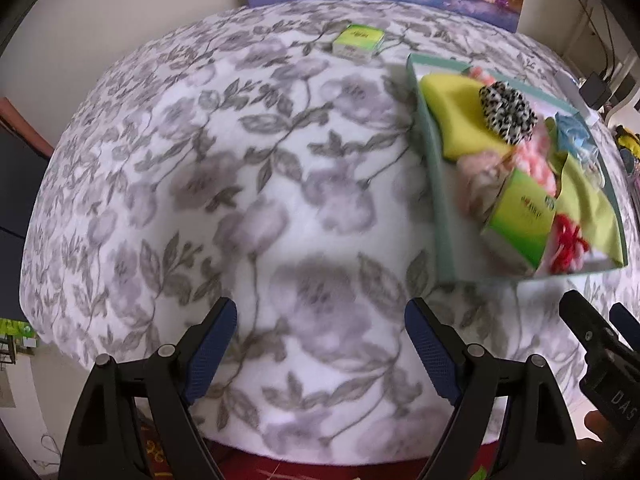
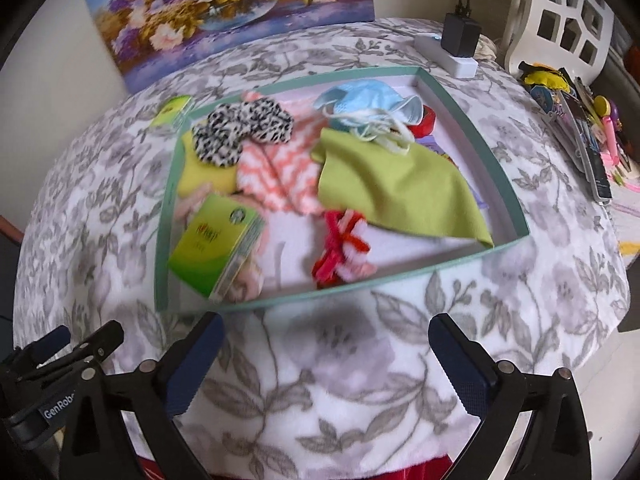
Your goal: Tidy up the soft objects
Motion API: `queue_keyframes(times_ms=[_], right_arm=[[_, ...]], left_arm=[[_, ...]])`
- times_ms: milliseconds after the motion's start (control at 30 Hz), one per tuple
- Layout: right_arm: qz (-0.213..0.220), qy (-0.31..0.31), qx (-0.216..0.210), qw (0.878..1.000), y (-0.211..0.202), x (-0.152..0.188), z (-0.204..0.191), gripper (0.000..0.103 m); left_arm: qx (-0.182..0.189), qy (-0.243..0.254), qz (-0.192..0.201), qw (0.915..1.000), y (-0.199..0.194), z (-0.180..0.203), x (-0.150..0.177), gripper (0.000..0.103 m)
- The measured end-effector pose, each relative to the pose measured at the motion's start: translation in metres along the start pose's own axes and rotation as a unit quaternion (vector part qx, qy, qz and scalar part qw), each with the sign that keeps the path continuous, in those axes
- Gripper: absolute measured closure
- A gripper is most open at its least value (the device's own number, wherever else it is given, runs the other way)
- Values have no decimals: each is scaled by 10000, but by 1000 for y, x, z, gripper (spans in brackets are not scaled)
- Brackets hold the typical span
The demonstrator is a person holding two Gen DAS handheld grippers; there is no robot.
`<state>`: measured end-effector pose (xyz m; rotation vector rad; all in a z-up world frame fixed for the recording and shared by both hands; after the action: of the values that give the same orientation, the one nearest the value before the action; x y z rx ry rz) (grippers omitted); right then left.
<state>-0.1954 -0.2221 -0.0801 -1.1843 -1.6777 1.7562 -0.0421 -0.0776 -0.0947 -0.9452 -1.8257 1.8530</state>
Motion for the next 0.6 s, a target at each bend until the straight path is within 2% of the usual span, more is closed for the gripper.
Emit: queue_keyframes(times_ms=[267, 600], right_arm=[[-50, -177, 171, 9997, -4, 22, -3, 0], [62, -115, 216, 9997, -14, 30, 0, 0]], left_arm=[[-86, 69, -53, 9999, -7, -5, 18, 16], [-15, -25, -99, 9999, -11, -8, 24, 17]])
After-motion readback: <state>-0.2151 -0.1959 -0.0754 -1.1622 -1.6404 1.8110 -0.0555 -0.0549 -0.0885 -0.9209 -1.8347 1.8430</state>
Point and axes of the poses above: each gripper's, at about its wrist camera, not at the fingertips, and y roughly the way its jaws point, z to its right, x to its underside, the point moved 10 cm from there along y, roughly the way its jaws point, and after that the axes turned 5 degrees about -z, right-handed, at the moved point
